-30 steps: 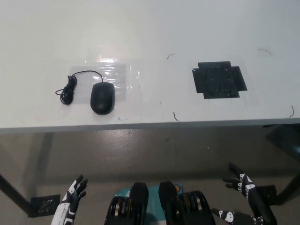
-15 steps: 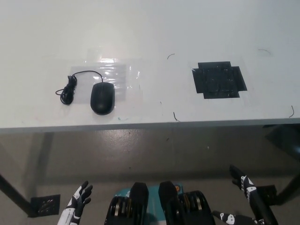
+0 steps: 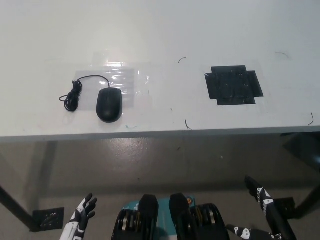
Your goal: The robot uses left hand to click on the left button of the black mouse, which is placed on the left area of the table
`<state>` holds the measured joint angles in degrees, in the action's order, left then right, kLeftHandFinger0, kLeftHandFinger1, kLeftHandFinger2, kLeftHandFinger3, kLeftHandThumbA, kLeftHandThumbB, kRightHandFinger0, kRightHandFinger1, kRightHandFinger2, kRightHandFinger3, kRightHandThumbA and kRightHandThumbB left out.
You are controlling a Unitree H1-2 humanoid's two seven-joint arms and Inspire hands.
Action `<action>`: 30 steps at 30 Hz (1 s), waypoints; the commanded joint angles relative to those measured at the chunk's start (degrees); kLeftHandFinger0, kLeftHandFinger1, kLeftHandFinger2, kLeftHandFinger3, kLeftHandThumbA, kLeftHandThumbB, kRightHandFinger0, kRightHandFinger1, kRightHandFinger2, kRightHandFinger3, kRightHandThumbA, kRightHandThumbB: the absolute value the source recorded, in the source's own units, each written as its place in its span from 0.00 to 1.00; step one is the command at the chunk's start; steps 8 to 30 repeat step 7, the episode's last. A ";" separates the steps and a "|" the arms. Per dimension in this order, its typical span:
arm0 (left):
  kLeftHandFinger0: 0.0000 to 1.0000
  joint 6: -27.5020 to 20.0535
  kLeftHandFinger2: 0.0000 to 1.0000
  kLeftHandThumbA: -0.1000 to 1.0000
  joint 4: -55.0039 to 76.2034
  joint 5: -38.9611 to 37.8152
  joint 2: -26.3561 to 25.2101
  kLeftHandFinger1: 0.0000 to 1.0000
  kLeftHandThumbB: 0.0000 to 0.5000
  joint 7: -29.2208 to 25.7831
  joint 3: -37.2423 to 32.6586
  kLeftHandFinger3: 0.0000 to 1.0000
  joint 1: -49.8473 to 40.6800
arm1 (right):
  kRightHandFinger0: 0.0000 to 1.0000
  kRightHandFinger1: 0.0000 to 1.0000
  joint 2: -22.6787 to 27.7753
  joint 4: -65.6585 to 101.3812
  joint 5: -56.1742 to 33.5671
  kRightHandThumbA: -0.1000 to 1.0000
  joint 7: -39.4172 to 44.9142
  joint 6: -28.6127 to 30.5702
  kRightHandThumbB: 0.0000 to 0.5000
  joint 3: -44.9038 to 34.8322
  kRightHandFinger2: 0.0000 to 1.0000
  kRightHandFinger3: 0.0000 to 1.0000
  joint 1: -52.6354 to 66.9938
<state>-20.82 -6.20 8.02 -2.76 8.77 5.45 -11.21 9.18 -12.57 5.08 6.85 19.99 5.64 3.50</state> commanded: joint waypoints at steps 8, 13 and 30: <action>1.00 -0.18 1.00 1.00 1.18 -0.19 -0.93 1.00 0.44 -2.28 -0.63 1.00 -0.17 | 1.00 1.00 -0.72 0.87 -1.09 1.00 -0.38 2.46 0.34 -0.46 1.00 1.00 -0.28; 1.00 -0.18 1.00 1.00 1.18 -0.19 -0.93 1.00 0.44 -2.28 -0.63 1.00 -0.17 | 1.00 1.00 -0.72 0.87 -1.09 1.00 -0.38 2.46 0.34 -0.46 1.00 1.00 -0.28; 1.00 -0.18 1.00 1.00 1.18 -0.19 -0.93 1.00 0.44 -2.28 -0.63 1.00 -0.17 | 1.00 1.00 -0.72 0.87 -1.09 1.00 -0.38 2.46 0.34 -0.46 1.00 1.00 -0.28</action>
